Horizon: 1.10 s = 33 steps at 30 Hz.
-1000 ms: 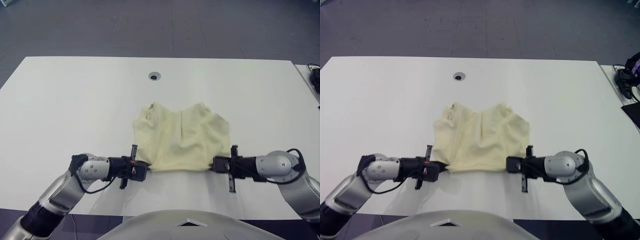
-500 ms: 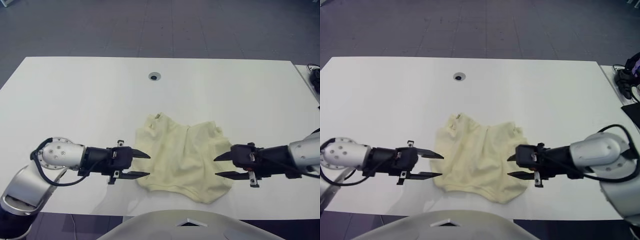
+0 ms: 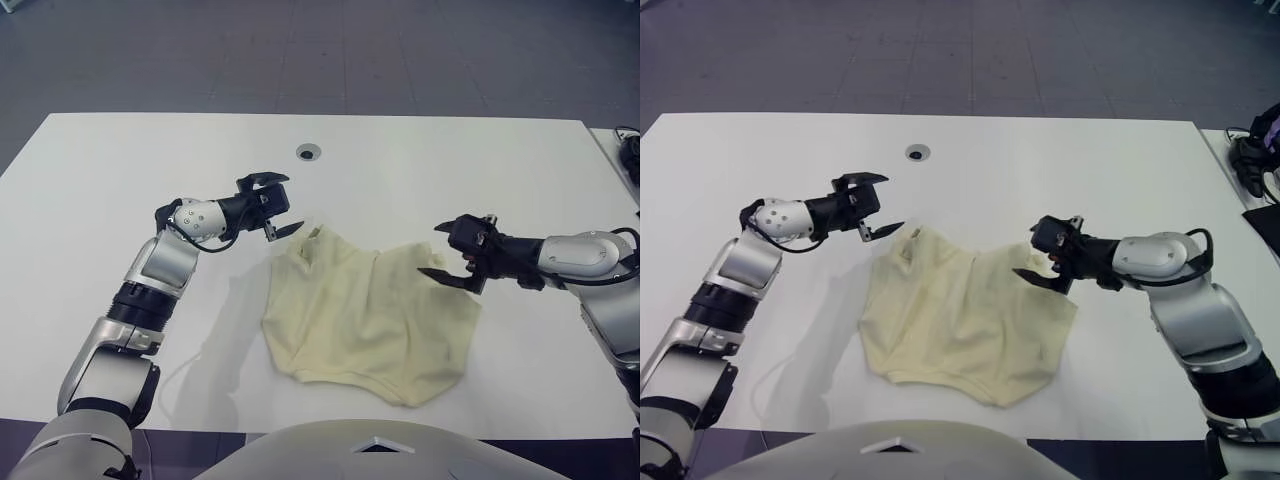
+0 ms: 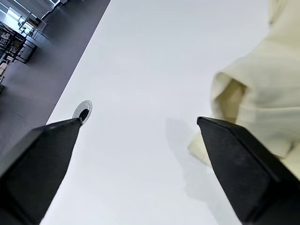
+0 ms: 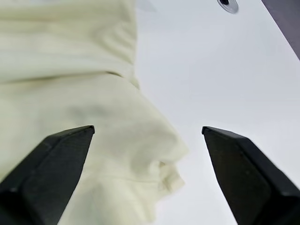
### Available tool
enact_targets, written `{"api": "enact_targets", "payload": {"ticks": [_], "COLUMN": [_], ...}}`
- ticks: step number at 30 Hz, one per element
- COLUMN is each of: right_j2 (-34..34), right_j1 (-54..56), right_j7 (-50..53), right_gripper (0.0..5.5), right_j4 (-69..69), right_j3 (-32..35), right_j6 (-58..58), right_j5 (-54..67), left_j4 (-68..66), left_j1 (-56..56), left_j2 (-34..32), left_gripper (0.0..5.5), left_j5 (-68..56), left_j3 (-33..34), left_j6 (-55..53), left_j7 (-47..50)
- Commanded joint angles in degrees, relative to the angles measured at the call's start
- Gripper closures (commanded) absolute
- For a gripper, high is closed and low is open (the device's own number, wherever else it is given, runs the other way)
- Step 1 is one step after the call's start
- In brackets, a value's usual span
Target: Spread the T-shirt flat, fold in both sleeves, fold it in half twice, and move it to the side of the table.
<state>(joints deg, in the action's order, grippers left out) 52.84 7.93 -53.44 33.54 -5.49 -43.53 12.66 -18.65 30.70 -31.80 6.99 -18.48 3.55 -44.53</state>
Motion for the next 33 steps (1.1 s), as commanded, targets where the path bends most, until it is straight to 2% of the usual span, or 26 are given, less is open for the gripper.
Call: {"api": "enact_targets", "payload": {"ticks": [1,4,10,15,19,25,29,33], "right_j2": [1.8,2.7,7.2,9.6,13.7,18.6,19.7,19.3], "right_j1": [-2.2,-4.6,-11.8,-12.5,-13.7,-14.3,-16.4,-18.5], "right_j7": [-1.9,-1.9,-1.0,2.2,2.0,1.6,-1.2,-5.6], "right_gripper": [0.5,0.12,0.12,0.12,0.12,0.12,0.12,0.12], "right_j4": [6.2,9.1,10.8,3.3,-2.2,-9.9,-8.6,-0.1], "right_j3": [1.0,-2.8,-11.3,-16.6,-16.6,-15.6,-13.6,-9.7], "right_j6": [-2.0,-1.9,2.5,10.6,18.1,29.6,30.9,26.2], "right_j5": [3.9,3.5,-3.6,-15.5,-21.5,-29.1,-26.6,-18.3], "left_j4": [-7.1,-9.3,-14.5,-24.3,-34.7,-48.7,-53.7,-55.7], "left_j1": [1.8,1.2,3.0,8.0,13.2,22.0,26.7,28.3], "left_j2": [0.1,1.2,2.5,2.2,4.0,5.6,4.6,4.3], "left_gripper": [0.1,0.1,0.1,0.1,0.1,0.1,0.1,0.1], "left_j5": [3.3,4.1,6.3,12.4,16.8,19.4,20.4,21.4], "left_j3": [-1.2,-1.6,-2.7,-5.8,-8.5,-8.0,-6.8,-6.7], "left_j6": [4.5,6.2,9.2,14.7,18.3,16.4,12.4,10.1], "left_j7": [0.1,0.2,0.2,2.9,6.8,15.5,21.0,23.2]}}
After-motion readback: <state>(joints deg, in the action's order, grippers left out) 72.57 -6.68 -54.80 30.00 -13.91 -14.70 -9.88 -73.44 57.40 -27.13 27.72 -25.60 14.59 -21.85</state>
